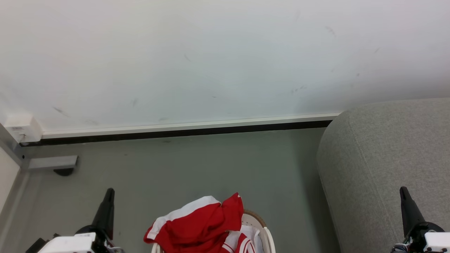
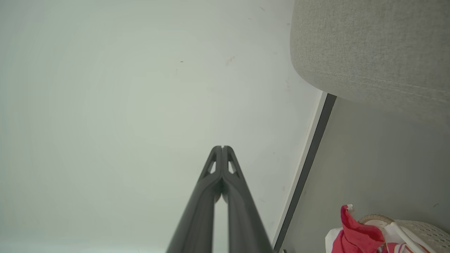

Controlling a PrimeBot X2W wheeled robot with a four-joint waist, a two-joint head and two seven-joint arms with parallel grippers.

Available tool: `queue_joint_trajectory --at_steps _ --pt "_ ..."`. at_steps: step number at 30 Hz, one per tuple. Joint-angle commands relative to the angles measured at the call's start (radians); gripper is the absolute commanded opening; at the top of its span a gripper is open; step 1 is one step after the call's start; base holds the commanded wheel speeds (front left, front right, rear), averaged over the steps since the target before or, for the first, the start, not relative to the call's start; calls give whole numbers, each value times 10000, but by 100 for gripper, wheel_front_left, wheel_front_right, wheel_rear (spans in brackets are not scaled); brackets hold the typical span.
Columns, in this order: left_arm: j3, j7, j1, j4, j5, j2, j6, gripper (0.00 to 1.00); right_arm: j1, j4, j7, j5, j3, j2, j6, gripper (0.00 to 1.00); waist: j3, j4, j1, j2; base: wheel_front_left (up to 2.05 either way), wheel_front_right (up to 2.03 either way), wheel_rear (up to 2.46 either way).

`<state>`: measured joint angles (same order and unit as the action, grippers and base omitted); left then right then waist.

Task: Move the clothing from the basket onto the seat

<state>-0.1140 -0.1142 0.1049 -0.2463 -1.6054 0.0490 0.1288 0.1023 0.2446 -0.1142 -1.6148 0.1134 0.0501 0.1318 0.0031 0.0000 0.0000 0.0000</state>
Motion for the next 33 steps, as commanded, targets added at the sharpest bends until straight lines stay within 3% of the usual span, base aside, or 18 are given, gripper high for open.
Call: queue_joint_trajectory --at_steps 1,24,25,33 --pt "-17 -27 90 37 -144 22 52 0 127 -19 -20 39 26 7 -23 0 0 0 0 0 0 0 0" --pt "-17 -27 90 37 -144 22 52 0 126 -19 -20 39 26 7 -23 0 0 0 0 0 0 0 0" --pt "2 4 -11 -27 6 -6 -4 100 -13 27 4 0 -6 -2 0 100 0 0 0 0 0 0 0" --pt "218 359 -117 -179 174 -23 -17 100 -175 108 359 314 -244 -19 -1 100 6 14 0 0 0 0 0"
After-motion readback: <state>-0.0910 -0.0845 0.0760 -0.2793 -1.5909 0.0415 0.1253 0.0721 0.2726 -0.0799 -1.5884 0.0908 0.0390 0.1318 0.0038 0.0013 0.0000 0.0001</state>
